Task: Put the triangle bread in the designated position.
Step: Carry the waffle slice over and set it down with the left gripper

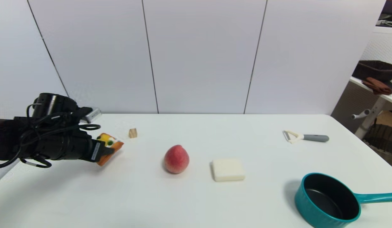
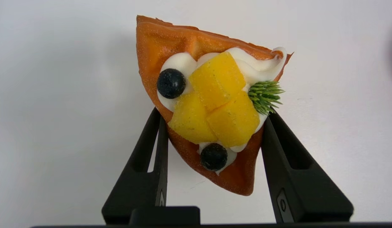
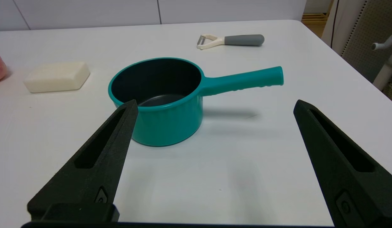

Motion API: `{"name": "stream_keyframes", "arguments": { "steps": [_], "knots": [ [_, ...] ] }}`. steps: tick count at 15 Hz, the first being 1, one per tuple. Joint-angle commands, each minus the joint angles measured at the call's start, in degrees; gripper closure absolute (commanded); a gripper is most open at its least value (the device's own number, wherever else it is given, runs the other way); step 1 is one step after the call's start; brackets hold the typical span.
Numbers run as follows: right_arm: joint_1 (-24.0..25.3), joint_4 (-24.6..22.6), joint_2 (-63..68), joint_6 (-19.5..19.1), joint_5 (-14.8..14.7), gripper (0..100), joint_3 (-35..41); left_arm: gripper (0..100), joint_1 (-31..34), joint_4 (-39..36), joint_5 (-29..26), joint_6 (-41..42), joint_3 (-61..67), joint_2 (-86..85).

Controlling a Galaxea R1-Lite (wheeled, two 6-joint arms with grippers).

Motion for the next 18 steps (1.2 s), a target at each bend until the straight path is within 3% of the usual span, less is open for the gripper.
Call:
{"name": "stream_keyframes", "arguments": {
  "steps": [1, 18],
  "knots": [
    [0.0, 0.0, 0.1, 0.0, 0.0, 0, 0.0, 100, -3.3, -0.2, 0.0, 0.0, -1.6, 2.1],
    [0.0, 0.0, 0.1, 0.0, 0.0, 0, 0.0, 100, -4.8, -0.5, 0.1, 1.2, -9.0, 12.1]
  ]
}}
